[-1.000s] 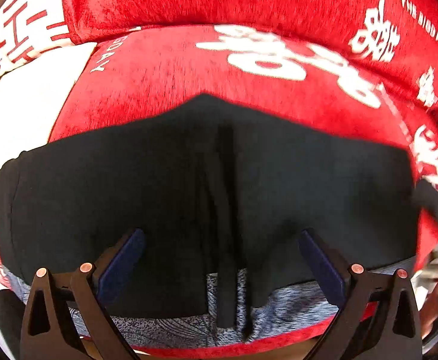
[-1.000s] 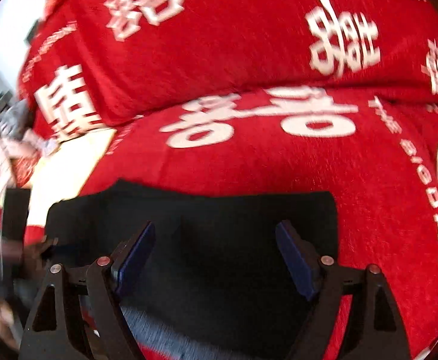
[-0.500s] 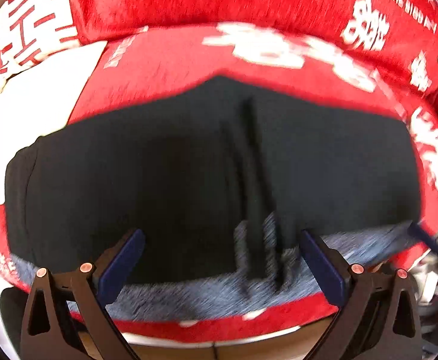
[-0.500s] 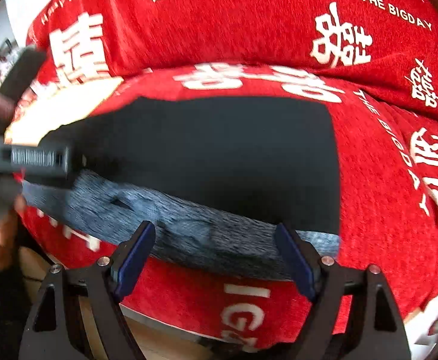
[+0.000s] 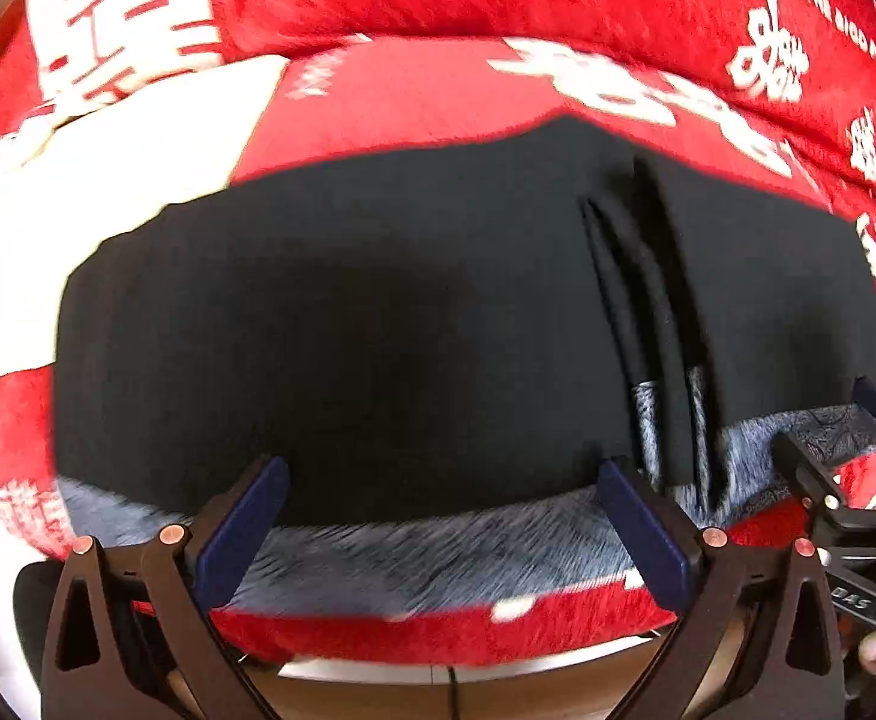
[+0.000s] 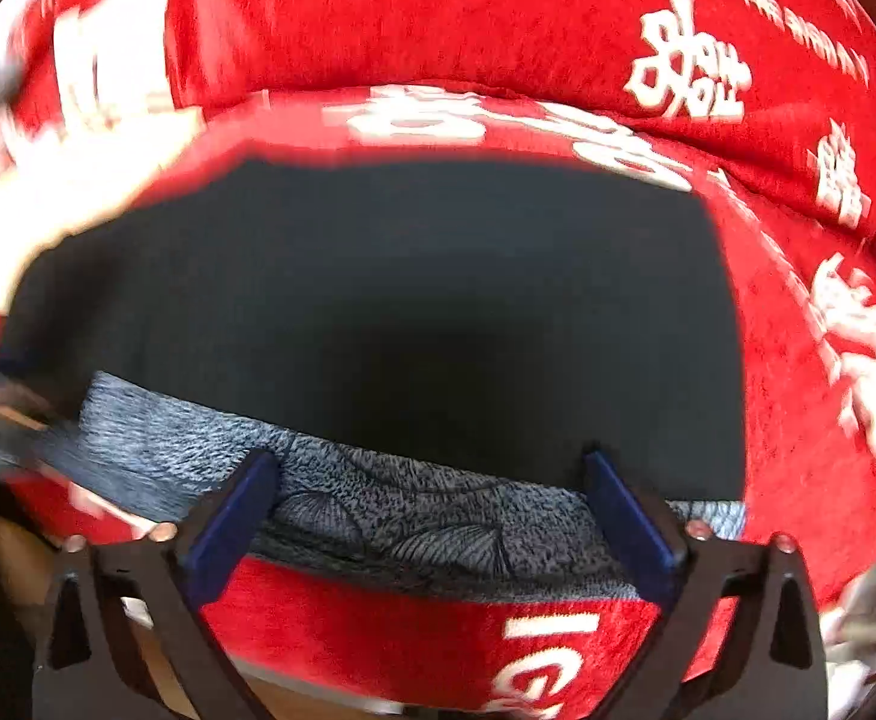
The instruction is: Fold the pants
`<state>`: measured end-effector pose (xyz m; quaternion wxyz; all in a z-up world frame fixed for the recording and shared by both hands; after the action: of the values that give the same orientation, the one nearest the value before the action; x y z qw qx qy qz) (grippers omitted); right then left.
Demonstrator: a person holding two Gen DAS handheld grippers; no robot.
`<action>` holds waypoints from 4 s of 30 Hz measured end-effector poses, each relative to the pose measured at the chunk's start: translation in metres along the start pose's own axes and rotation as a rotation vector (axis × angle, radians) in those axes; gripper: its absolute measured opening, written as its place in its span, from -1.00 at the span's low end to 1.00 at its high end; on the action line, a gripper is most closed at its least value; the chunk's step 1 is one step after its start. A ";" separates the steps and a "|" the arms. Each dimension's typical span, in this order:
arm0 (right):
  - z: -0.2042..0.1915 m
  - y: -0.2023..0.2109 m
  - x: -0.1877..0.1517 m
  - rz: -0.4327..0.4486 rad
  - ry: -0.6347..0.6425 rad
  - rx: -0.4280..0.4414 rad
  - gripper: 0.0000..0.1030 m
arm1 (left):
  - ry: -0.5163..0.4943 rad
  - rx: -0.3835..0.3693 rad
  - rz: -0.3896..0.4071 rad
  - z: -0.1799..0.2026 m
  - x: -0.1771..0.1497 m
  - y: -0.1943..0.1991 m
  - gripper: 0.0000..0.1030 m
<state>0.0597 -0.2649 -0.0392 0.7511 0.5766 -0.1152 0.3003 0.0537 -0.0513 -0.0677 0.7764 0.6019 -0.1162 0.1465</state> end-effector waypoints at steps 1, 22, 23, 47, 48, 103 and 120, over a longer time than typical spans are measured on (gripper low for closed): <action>-0.005 0.006 0.003 0.006 0.002 0.025 1.00 | 0.015 -0.039 0.048 -0.005 0.001 0.014 1.00; -0.150 -0.021 0.064 -0.073 0.341 0.094 1.00 | 0.463 -0.103 0.048 -0.200 -0.035 0.016 1.00; -0.161 -0.011 0.076 -0.009 0.370 0.098 1.00 | 0.455 -0.112 0.054 -0.202 -0.037 0.018 1.00; -0.292 0.001 0.145 0.025 0.945 0.602 -0.51 | 0.305 -0.353 0.212 -0.229 -0.053 0.066 1.00; -0.291 0.015 0.142 0.069 0.939 0.610 -0.52 | 0.265 -0.382 0.213 -0.228 -0.050 0.069 1.00; -0.187 0.007 0.046 0.036 0.798 0.432 0.69 | -0.226 -0.269 0.060 -0.017 0.023 0.128 -0.48; 0.063 -0.006 0.010 0.061 0.166 0.159 0.71 | -0.488 -0.311 -0.106 0.197 0.053 0.065 -0.52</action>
<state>0.0823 -0.3213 -0.0196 0.7004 0.6037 -0.0461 0.3780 0.0788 -0.2225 0.0588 0.8151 0.4982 -0.2888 -0.0630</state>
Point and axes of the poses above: each gripper's, at about its wrist camera, not at the fingertips, and y roughly against the way its jaws point, z to its right, x to its top, the point moved 7 cm from there along -y, roughly the way its jaws point, and after that the axes turned 10 degrees about -x, right-handed, at the moved point
